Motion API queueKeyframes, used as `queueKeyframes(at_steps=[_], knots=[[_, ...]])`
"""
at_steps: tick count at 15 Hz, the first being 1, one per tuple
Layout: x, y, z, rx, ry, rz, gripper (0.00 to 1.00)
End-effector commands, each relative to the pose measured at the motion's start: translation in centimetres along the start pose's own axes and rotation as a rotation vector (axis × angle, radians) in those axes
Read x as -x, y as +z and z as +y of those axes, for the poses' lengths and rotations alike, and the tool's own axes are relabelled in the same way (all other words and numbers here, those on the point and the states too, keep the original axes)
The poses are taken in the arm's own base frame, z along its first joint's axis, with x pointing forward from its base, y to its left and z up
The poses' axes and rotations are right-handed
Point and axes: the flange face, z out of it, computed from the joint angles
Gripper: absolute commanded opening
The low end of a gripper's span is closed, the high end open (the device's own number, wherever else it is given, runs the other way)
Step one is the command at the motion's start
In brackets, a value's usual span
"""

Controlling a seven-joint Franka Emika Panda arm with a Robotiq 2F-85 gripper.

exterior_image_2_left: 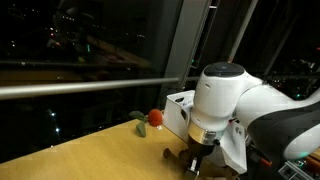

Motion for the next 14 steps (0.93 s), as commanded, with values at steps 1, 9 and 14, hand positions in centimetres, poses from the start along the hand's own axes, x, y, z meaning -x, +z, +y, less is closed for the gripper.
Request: queueKeyframes(at_steps=[1, 9, 14], knots=[[0.0, -6.4, 1.0, 0.044, 0.029, 0.064, 0.04], [3.3, -20.5, 12.6, 0.175, 0.199, 0.2, 0.0], [5.3, -22.3, 20.9, 0.182, 0.31, 0.245, 0.0]])
